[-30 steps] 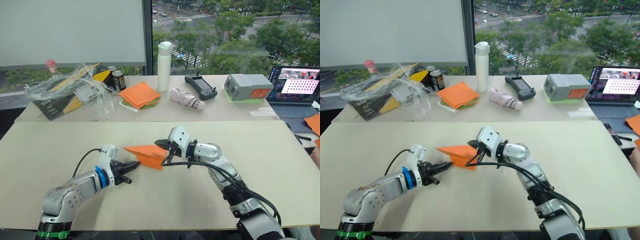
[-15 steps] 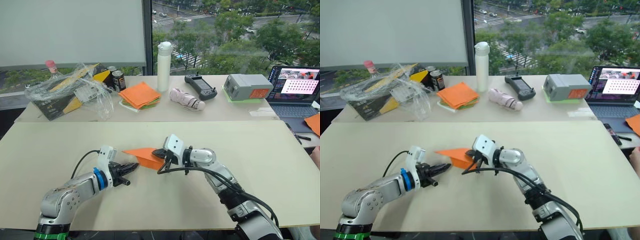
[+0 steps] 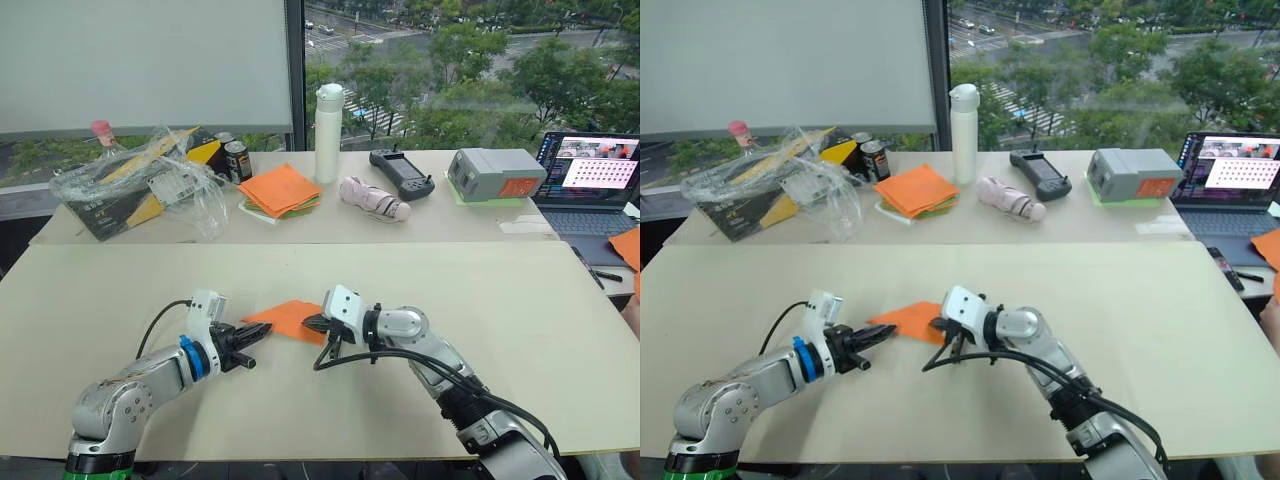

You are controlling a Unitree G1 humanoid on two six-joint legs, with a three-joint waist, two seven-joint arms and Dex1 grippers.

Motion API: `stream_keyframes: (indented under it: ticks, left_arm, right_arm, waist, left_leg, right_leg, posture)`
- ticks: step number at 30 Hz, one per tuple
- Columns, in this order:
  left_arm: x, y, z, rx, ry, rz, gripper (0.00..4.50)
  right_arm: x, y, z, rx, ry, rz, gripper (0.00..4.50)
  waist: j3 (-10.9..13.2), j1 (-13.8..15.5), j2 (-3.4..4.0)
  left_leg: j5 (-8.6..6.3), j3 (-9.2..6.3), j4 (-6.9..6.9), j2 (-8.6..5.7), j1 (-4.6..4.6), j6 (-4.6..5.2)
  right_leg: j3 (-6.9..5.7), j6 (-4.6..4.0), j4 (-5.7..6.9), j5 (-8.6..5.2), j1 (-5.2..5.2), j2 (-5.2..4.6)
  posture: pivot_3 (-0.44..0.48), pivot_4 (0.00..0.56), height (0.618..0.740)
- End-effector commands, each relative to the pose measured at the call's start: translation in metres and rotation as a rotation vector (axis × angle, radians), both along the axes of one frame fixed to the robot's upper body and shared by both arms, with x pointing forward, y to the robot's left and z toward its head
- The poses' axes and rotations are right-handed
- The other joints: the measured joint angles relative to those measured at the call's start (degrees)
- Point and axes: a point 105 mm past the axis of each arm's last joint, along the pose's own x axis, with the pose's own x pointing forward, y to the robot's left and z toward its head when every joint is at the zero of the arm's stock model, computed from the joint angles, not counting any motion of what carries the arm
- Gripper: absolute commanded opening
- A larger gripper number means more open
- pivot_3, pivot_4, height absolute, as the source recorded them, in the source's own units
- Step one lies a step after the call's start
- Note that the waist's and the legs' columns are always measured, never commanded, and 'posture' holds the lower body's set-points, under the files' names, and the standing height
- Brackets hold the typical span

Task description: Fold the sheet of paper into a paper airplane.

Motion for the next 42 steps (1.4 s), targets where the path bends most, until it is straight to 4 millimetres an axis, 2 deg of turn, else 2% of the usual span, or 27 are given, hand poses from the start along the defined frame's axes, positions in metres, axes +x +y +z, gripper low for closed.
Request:
stream_keyframes:
  ticks: [1, 4, 8, 15, 20, 27, 29, 33, 38, 42]
  left_arm:
    - [0.009, 0.004, 0.015, -0.015, -0.047, 0.025, 0.0]
    - [0.013, 0.006, 0.011, 0.017, -0.043, 0.03, 0.0]
    - [0.02, 0.009, -0.005, 0.071, -0.012, 0.038, 0.0]
    - [0.019, 0.004, -0.032, 0.131, 0.041, -0.012, 0.0]
    - [0.019, 0.001, -0.04, 0.142, 0.053, -0.026, 0.0]
    - [0.017, 0.005, -0.048, 0.148, 0.069, -0.024, 0.0]
    - [0.016, 0.006, -0.049, 0.151, 0.073, -0.023, 0.0]
    - [0.016, 0.006, -0.051, 0.148, 0.076, -0.023, 0.0]
    - [0.016, 0.003, -0.05, 0.14, 0.075, -0.027, 0.0]
    - [0.016, 0.002, -0.05, 0.136, 0.073, -0.029, 0.0]
  right_arm:
    - [-0.004, 0.004, 0.002, -0.003, -0.032, 0.026, 0.02]
    - [-0.004, 0.003, 0.002, -0.005, -0.034, 0.024, 0.02]
    - [-0.004, 0.002, 0.004, -0.001, -0.04, 0.016, 0.02]
    - [-0.002, -0.002, 0.011, 0.012, -0.05, -0.005, 0.02]
    - [-0.002, -0.006, 0.02, 0.054, -0.026, -0.024, 0.02]
    - [0.001, -0.022, 0.063, 0.284, 0.113, -0.083, 0.02]
    - [0.005, -0.031, 0.066, 0.303, 0.155, -0.122, 0.02]
    - [0.009, -0.045, 0.054, 0.305, 0.294, -0.199, 0.02]
    - [0.005, -0.046, 0.044, 0.321, 0.447, -0.22, 1.48]
    - [0.001, -0.042, 0.043, 0.338, 0.527, -0.216, 2.89]
  waist:
    - [0.0, 0.02, -0.01]
    - [-0.01, 0.0, -0.01]
    - [-0.01, 0.0, 0.0]
    - [-0.02, 0.18, 0.01]
    - [-0.03, 0.31, 0.01]
    - [-0.03, 0.26, 0.02]
    - [-0.04, 0.28, 0.02]
    - [-0.05, 0.24, 0.03]
    - [-0.06, 0.19, 0.05]
    - [-0.06, 0.23, 0.05]
  left_leg:
    - [0.0, 0.0, 0.01, 0.0, 0.02, 0.0]
    - [0.0, 0.0, 0.02, 0.0, 0.05, 0.0]
    - [0.0, 0.01, 0.01, 0.0, 0.06, 0.0]
    - [0.0, 0.0, 0.02, -0.02, 0.06, -0.01]
    - [0.0, 0.01, 0.02, -0.04, 0.09, -0.01]
    - [0.0, -0.01, 0.03, -0.04, 0.12, 0.0]
    - [0.0, -0.02, 0.03, -0.04, 0.14, 0.0]
    - [0.0, -0.02, 0.02, -0.04, 0.17, 0.01]
    - [-0.01, -0.01, 0.02, -0.03, 0.17, 0.01]
    - [-0.01, -0.01, 0.03, -0.04, 0.16, 0.01]
  right_leg:
    - [0.0, 0.0, 0.01, 0.0, 0.01, 0.0]
    - [0.0, 0.0, 0.05, 0.0, 0.03, 0.01]
    - [0.0, 0.0, 0.05, 0.0, 0.03, 0.01]
    - [0.0, 0.0, 0.05, 0.0, 0.03, 0.0]
    - [0.0, 0.0, 0.05, 0.0, 0.07, -0.02]
    - [0.0, 0.0, 0.1, 0.0, 0.08, -0.02]
    - [0.0, 0.0, 0.1, 0.0, 0.11, -0.02]
    - [0.0, 0.0, 0.1, 0.0, 0.11, -0.02]
    - [0.01, 0.0, 0.12, 0.0, 0.11, -0.01]
    - [0.01, 0.0, 0.12, 0.0, 0.11, -0.02]
  posture:
    - [0.0, 0.15, 0.74]
    - [0.0, 0.15, 0.74]
    - [0.0, 0.15, 0.74]
    - [0.0, 0.15, 0.74]
    - [0.0, 0.15, 0.74]
    - [0.0, 0.15, 0.74]
    - [0.0, 0.15, 0.74]
    - [0.0, 0.15, 0.74]
    - [0.0, 0.15, 0.74]
    - [0.0, 0.15, 0.74]
